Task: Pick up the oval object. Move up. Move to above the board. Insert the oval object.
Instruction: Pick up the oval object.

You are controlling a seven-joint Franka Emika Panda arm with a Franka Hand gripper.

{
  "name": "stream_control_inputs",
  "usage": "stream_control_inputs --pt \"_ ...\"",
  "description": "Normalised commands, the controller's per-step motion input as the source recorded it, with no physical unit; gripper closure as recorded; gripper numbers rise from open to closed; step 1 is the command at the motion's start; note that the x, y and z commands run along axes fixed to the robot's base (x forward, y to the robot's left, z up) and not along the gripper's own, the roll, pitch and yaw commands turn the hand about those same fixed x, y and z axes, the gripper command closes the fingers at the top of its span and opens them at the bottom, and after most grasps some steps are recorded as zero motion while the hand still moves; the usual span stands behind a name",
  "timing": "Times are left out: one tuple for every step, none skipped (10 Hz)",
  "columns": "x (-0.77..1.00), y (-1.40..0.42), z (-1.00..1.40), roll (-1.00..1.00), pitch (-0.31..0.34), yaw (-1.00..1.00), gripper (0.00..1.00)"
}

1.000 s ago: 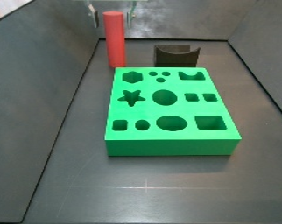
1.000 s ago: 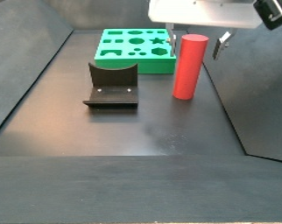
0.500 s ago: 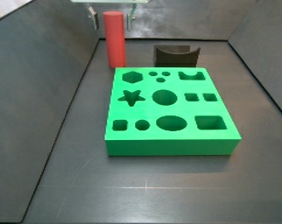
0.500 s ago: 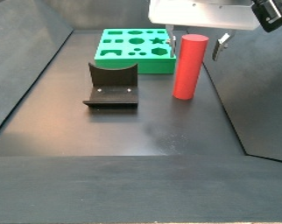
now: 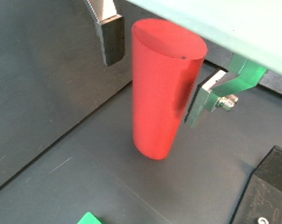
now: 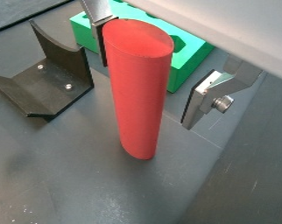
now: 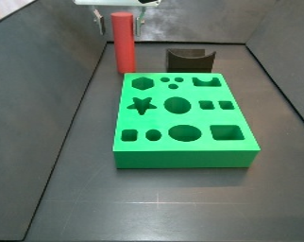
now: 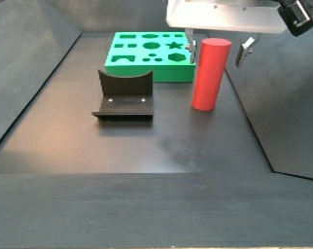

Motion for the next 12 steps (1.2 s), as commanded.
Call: stream_control_inputs --pt "0.0 0.02 0.0 0.0 0.0 0.0 0.0" --pt "-0.01 0.01 -0.01 0.0 0.0 0.0 0.0" --pt "0.0 0.0 -0.03 0.0 0.0 0.0 0.0" --pt "-0.01 0.08 -0.16 0.0 0.0 0.0 0.0" --pt "0.0 0.05 -0.03 0.0 0.0 0.0 0.0" --pt "0.0 0.0 0.0 0.0 0.0 0.0 0.0" --pt "0.0 0.0 0.0 0.0 0.0 0.0 1.0" --pt "0.0 0.0 0.0 0.0 0.0 0.0 1.0" --pt "0.0 0.0 0.0 0.0 0.0 0.0 1.0" --pt "0.0 0.0 0.0 0.0 0.0 0.0 1.0" --pt "0.0 0.0 0.0 0.0 0.0 0.0 1.0" --pt "0.0 0.0 0.0 0.0 0.0 0.0 1.0"
